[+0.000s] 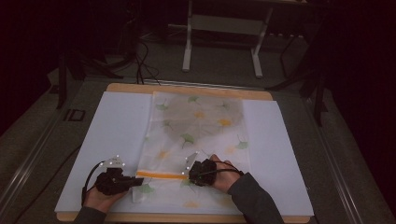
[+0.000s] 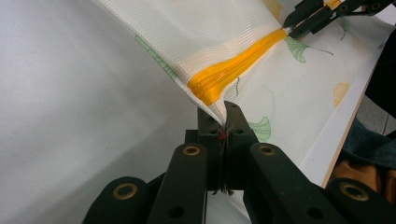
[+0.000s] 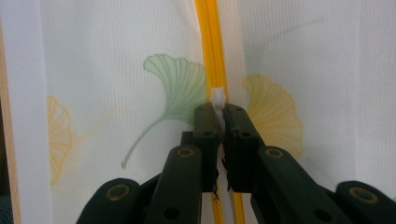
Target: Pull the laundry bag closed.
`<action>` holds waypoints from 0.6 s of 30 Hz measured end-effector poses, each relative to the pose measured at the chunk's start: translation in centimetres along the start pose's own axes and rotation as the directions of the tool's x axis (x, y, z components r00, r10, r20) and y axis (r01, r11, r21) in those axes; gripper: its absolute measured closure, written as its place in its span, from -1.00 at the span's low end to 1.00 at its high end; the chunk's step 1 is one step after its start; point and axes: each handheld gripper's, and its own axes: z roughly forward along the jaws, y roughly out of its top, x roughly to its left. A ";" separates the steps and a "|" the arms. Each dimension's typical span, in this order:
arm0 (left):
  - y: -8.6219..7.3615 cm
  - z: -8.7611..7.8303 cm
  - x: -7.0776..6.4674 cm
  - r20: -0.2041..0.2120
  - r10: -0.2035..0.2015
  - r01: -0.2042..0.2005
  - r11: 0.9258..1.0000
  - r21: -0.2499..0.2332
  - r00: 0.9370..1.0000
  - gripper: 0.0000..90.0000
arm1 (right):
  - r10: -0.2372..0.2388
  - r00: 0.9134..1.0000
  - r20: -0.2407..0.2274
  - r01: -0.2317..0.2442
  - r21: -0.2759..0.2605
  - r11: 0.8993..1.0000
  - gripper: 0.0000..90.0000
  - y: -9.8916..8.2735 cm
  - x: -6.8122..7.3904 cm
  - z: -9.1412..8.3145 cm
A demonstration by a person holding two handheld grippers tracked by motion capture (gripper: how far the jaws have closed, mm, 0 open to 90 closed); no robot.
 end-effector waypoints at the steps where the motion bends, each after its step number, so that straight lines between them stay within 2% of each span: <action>1: 0.0 0.0 0.0 -0.001 0.000 0.000 1.000 -0.001 1.000 0.97 | 0.000 1.000 0.001 0.000 0.003 1.000 0.88 -0.1 0.0 -0.1; 18: 0.0 -0.1 0.1 -0.003 -0.002 0.002 1.000 -0.002 1.000 0.97 | 0.021 1.000 0.016 -0.021 -0.001 1.000 0.88 -1.3 -0.2 -0.5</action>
